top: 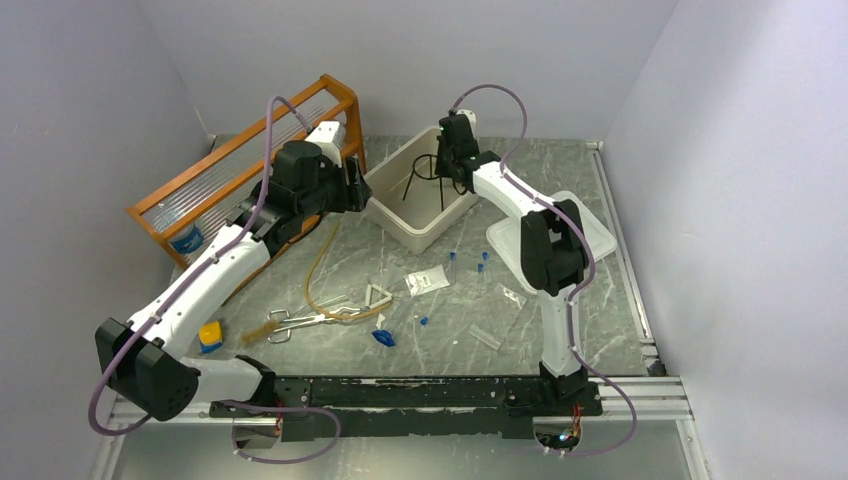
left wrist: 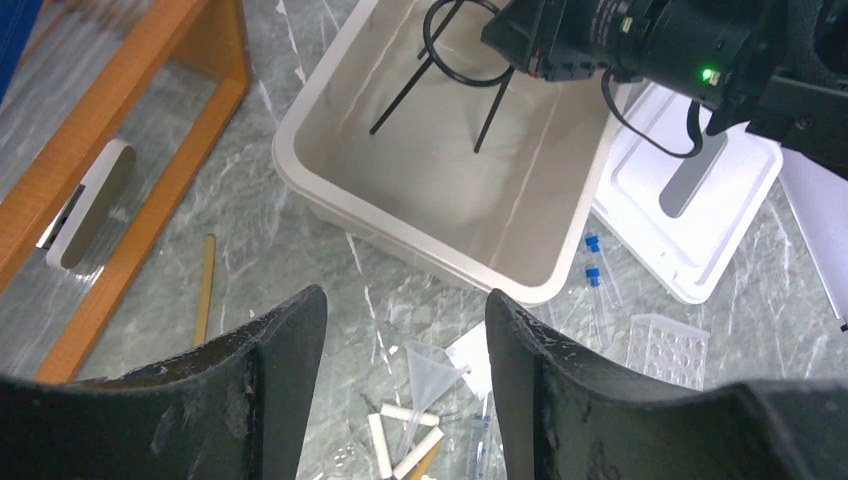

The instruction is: Organize the chemistry lab equipment

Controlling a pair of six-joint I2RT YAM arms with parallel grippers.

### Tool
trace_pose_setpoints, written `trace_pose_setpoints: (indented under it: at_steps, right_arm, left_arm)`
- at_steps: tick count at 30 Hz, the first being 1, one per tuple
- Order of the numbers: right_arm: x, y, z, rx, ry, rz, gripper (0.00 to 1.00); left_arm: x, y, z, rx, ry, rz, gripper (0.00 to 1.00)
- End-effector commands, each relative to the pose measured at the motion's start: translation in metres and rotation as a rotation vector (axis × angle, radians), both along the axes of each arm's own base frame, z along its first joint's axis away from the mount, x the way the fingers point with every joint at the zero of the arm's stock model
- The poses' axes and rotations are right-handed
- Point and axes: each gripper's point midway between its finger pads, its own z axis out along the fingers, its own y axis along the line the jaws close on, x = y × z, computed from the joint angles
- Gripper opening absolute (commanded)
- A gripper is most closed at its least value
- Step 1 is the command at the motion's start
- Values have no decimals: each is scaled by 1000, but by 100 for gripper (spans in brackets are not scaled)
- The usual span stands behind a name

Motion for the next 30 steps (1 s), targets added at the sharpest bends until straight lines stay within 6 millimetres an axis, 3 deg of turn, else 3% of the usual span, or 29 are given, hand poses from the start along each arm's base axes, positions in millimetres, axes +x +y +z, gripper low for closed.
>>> trace_pose_setpoints:
  at_steps: [1, 8, 11, 15, 18, 20, 23, 27, 30]
  right_arm:
    - [20, -1, -6, -38, -70, 11, 15]
    - [30, 1, -9, -42, -122, 55, 16]
    - [29, 2, -5, -43, -120, 57, 23]
    - [24, -1, 23, -18, -132, 44, 44]
    - [17, -3, 53, 0, -138, 38, 52]
    - [10, -6, 78, 17, -154, 33, 56]
    - [-10, -11, 100, 34, -135, 42, 59]
    - [-49, -19, 108, 51, -82, 69, 59]
    - [-87, -22, 106, 69, -38, 101, 59]
  left_arm:
    - [-5, 4, -4, 32, 0, -8, 64]
    - [-8, 3, -9, 30, 4, -24, 63]
    - [-9, 4, -9, 30, 3, -21, 63]
    - [-10, 7, -6, 36, -2, -14, 64]
    - [-12, 7, -1, 36, -11, -18, 67]
    - [-15, 9, 0, 39, -10, -23, 70]
    - [-22, 12, -4, 52, 1, -34, 80]
    - [-36, 21, -17, 68, 37, -23, 83]
    - [-50, 22, -31, 62, 68, -51, 79]
